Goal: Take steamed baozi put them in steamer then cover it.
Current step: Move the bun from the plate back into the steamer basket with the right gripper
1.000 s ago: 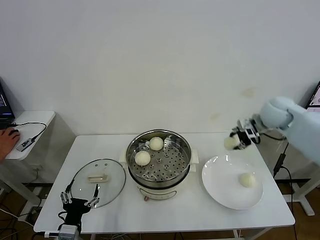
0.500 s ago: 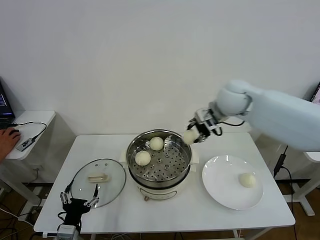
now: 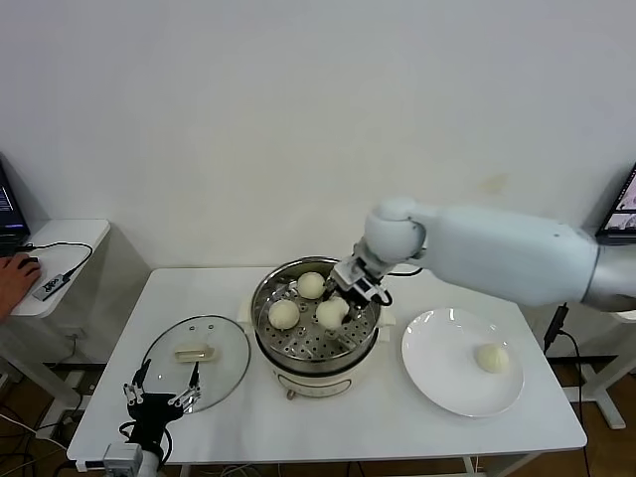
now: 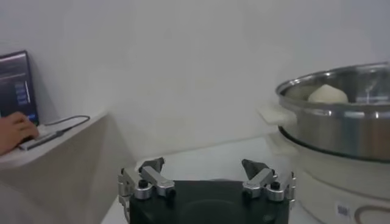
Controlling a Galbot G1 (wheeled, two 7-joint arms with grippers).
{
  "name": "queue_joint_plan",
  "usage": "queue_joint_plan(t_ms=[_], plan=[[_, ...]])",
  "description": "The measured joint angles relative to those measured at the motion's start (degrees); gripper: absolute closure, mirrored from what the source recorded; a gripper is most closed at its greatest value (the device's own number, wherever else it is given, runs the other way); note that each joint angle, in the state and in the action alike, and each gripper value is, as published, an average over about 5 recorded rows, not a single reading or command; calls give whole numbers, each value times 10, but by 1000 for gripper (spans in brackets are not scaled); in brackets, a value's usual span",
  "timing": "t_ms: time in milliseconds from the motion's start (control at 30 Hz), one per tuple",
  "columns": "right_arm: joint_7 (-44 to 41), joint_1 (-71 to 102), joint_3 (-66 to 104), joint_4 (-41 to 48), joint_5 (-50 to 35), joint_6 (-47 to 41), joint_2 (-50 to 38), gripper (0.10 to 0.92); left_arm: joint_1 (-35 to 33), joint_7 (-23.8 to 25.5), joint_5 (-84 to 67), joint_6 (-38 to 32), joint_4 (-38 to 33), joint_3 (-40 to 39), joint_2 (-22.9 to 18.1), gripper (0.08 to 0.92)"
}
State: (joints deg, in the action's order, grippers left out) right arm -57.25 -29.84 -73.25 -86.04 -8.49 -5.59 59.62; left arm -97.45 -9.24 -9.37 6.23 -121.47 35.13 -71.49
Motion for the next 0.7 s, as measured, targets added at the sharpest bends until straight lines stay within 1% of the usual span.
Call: queue_joint_plan(t_ms=[333,700], plan=[[17,26,-6,16,60,70,38,448,-1,0,-2,-7,0,2,-5,177],[24,33,-13,6,113,125,42,435,-3,-1,4,-10,1,1,-10,177]])
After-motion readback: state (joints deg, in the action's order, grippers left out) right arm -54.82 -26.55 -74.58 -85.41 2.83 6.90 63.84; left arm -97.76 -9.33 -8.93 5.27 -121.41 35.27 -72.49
